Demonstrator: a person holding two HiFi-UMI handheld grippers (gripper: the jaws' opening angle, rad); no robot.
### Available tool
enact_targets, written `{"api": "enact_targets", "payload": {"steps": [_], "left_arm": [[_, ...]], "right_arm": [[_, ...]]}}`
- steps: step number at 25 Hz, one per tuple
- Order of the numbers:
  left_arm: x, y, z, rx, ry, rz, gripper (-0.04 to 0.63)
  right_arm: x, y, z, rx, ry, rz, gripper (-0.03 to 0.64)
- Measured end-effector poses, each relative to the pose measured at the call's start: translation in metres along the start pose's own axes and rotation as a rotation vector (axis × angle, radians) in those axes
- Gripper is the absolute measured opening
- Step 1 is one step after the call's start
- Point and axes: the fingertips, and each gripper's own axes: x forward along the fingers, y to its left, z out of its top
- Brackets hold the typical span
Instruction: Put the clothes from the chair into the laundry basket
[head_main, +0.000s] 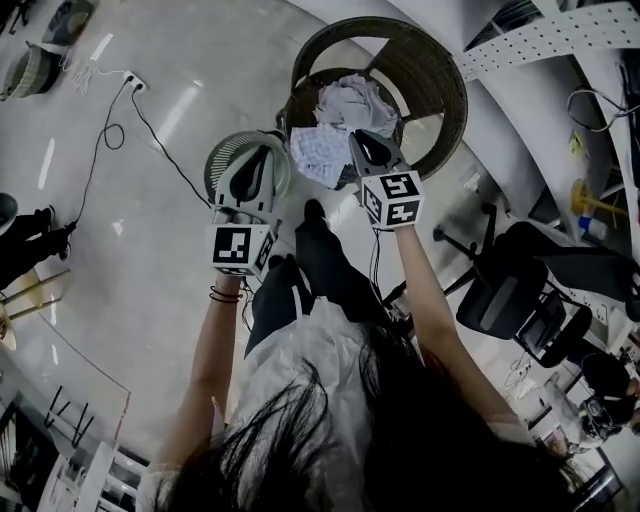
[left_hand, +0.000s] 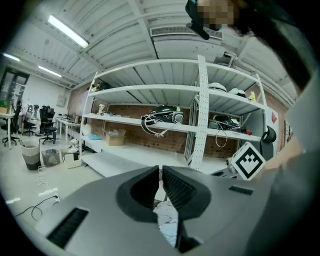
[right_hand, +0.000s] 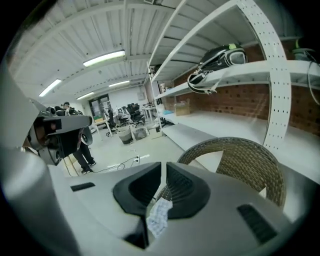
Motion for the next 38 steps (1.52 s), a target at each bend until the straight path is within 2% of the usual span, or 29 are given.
{"api": "enact_targets", "payload": {"steps": [6, 16, 17, 19, 25, 32, 38], "left_arm": [[0.057, 0.006, -0.038, 0.009, 0.066, -0.014, 0.02], [0.126, 0.017, -0.097, 0.05, 0.151, -0.047, 0.02], [0.13, 0.018, -0.102, 0.048, 0.154, -0.048, 0.02], [0.136, 0.019, -0.11, 0.047, 0.162, -0.05, 0.02], [0.151, 0.019, -0.128, 0.071, 0.177, -0.067, 0.02], [0.151, 0.024, -0.149, 0.069, 0.2, -0.058, 0.02], [0.143, 0.033, -0.163, 0.051, 0.22, -0.03, 0.02]], "right_arm": [[0.057, -0.061, -0.04, 0.082, 0.094, -0.015, 0.025], [0.138, -0.133, -0.109, 0.137, 0.232, -0.036, 0.031], [0.144, -0.138, -0.116, 0.147, 0.247, -0.033, 0.047], [0.155, -0.146, -0.13, 0.174, 0.278, -0.016, 0.183], [0.184, -0.167, -0.176, 0.204, 0.379, -0.038, 0.279], [0.195, -0.204, -0.233, 0.219, 0.497, -0.17, 0.308], [0.197, -0.208, -0.263, 0.352, 0.563, -0.234, 0.305]]}}
